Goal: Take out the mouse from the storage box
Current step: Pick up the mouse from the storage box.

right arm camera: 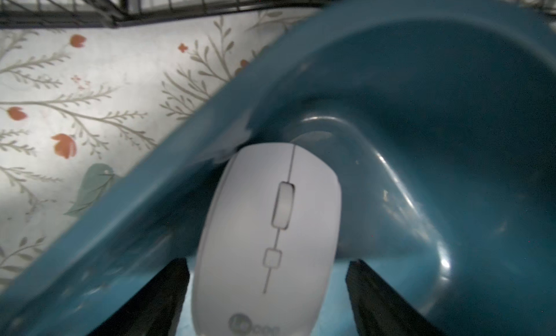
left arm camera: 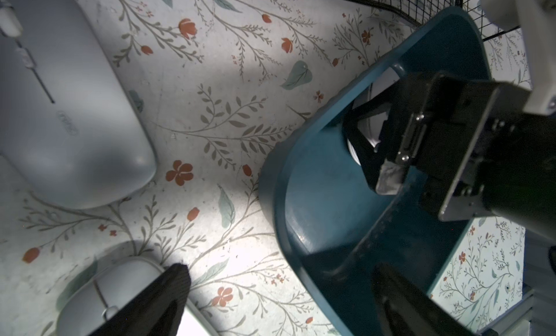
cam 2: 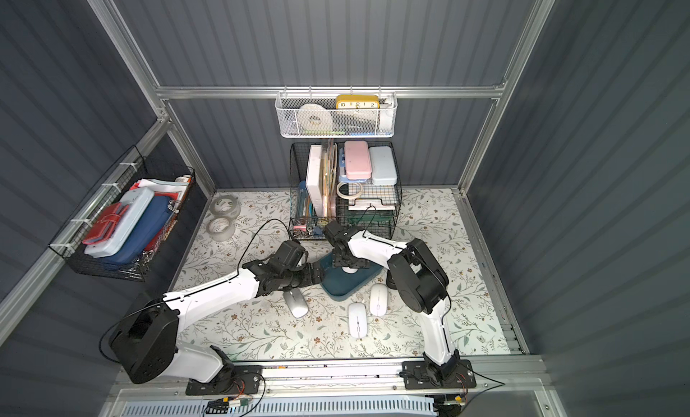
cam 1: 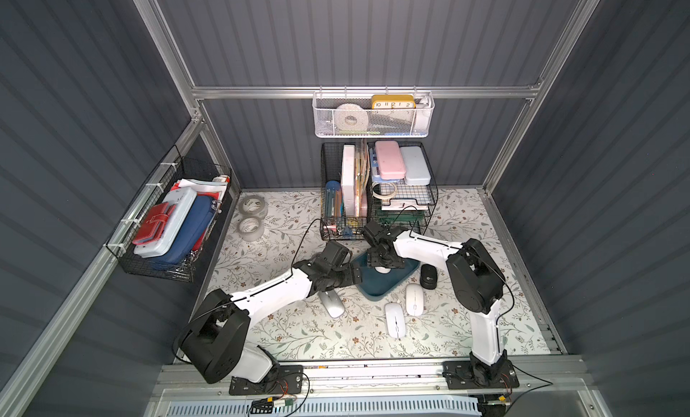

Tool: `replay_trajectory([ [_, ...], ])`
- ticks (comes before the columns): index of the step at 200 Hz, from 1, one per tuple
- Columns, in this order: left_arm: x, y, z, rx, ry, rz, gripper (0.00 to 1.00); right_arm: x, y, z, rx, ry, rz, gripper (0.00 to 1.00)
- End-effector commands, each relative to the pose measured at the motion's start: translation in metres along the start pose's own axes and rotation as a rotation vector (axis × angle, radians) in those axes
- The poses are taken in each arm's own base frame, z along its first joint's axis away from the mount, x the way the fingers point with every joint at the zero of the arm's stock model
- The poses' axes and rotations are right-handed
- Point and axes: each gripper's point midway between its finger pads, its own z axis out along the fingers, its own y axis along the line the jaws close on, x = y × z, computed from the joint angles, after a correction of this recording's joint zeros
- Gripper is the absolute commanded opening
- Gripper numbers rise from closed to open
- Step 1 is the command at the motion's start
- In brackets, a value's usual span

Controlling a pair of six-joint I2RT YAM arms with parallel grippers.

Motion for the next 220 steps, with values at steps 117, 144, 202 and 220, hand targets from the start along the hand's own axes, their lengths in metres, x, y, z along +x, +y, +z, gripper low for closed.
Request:
replay_trajectory([
  [117, 0.003, 0.004, -0.007, -0.003, -0.018, 0.000, 0.99, -0.010, -0.006, 0.007, -0.050, 0.000, 0.007, 0.81],
  [144, 0.003, 0.003, -0.007, -0.003, -0.020, 0.001, 0.99, -0.009, -0.003, 0.010, -0.045, 0.024, -0.021, 0.77],
  [202, 0.004, 0.005, -0.009, -0.005, -0.023, 0.000, 0.99, -0.007, -0.009, 0.008, -0.016, 0.029, -0.034, 0.65],
  [220, 0.004, 0.005, -0.009, -0.004, -0.023, 0.001, 0.99, -0.008, -0.009, 0.001, -0.023, 0.014, -0.036, 0.62],
])
